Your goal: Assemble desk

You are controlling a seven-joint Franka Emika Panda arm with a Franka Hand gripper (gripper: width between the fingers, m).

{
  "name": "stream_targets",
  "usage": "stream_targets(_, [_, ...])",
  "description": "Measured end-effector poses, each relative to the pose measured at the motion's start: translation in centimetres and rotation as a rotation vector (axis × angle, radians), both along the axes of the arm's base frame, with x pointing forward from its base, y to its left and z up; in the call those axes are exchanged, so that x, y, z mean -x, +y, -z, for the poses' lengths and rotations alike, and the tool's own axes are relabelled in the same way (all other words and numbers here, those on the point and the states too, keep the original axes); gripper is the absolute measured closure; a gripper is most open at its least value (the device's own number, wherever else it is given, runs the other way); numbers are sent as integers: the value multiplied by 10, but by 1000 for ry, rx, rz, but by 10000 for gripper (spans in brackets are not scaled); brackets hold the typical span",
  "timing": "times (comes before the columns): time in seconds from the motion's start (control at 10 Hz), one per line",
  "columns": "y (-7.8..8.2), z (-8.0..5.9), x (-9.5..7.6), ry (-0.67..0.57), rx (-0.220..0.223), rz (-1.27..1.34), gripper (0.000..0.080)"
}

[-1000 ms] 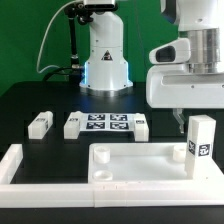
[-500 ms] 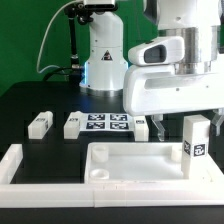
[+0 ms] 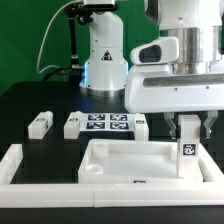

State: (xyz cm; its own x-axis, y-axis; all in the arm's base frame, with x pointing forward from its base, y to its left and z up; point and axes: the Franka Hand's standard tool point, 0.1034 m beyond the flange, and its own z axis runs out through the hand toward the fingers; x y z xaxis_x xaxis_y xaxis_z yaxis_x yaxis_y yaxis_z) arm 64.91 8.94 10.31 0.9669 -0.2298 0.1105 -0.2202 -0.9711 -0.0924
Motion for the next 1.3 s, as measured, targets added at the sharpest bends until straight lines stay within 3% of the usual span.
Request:
stream_targets(0.4, [-3,0,1,23,-13,290,511])
stream_targets(0.6, [-13,1,1,31,-21,452,501])
stream_targets(0.9, [-15,1,1,32,-22,485,498])
stream_targets(1.1, [-15,1,1,32,-22,485,193])
stream_targets(1.3, [-15,1,1,32,-22,485,162])
